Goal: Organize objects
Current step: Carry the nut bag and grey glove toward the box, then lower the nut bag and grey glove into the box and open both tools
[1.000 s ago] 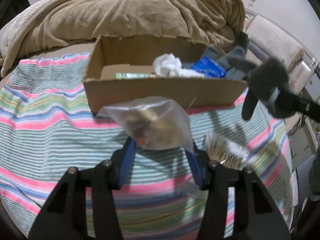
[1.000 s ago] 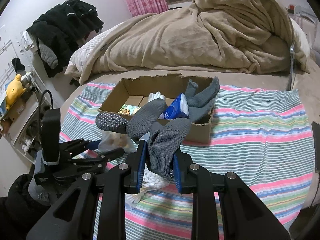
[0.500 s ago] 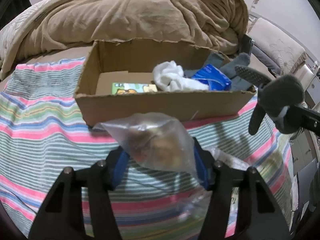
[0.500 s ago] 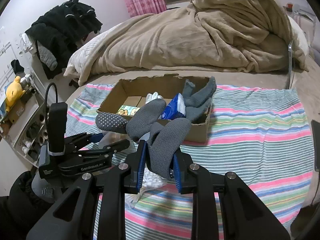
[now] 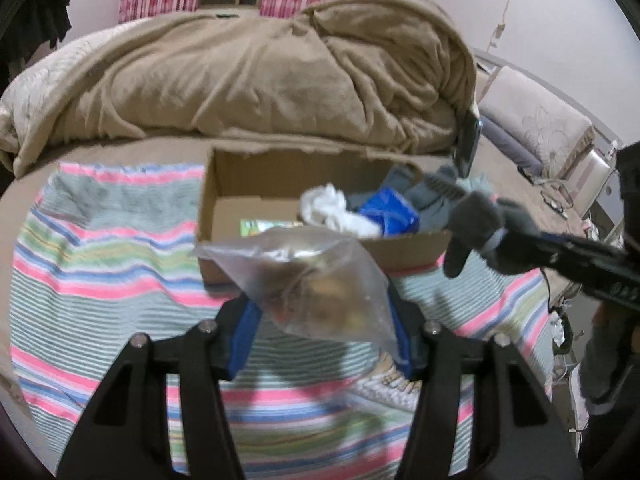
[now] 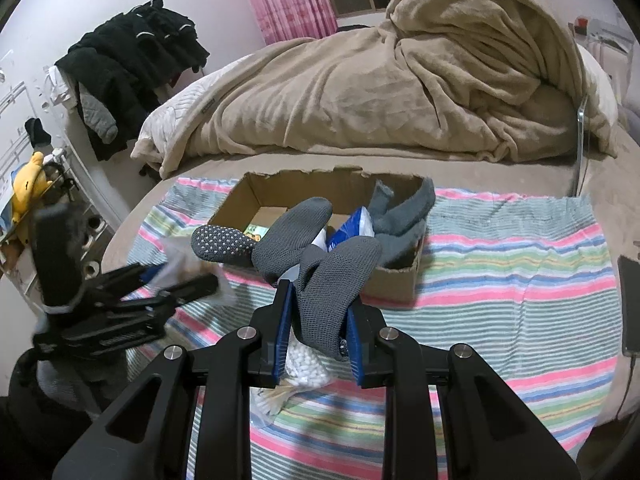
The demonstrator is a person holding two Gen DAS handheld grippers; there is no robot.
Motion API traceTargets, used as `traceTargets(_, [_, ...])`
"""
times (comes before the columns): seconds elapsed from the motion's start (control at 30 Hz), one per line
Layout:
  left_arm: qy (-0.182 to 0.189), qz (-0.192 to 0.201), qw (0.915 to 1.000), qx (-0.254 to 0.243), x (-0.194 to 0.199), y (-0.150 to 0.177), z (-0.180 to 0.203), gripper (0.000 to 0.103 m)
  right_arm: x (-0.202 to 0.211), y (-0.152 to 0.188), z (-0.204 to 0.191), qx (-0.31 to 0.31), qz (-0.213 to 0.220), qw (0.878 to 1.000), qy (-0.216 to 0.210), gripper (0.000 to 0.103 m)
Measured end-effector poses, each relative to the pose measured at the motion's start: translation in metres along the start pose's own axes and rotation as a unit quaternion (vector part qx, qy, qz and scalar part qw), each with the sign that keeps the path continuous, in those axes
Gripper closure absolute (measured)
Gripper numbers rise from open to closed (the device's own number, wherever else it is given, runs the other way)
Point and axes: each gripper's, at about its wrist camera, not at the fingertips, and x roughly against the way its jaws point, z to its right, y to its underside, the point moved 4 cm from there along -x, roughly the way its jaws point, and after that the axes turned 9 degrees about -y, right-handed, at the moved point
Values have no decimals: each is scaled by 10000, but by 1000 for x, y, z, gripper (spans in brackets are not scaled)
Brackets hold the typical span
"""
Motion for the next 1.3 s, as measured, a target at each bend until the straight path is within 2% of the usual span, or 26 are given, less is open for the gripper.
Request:
traceTargets(0.2, [-62,182,9998,32,8,-22,-7,46,-2,-14,-5,148,69,9999,8,77])
traceTargets(0.6, [-213,302,9993,-56,-21,-62,-19,46,-27,-51,-3,421,139,9990,54,77])
traceTargets(1.07, [-197,23,9998,-59,-85,-74,-30,46,-90,-69,24,483,-234,9983,225,77])
traceTargets(1.3, [-203,-188,9995,-139,-114,-71,-29,45,-131,-63,35,430,-545,9973,229,77])
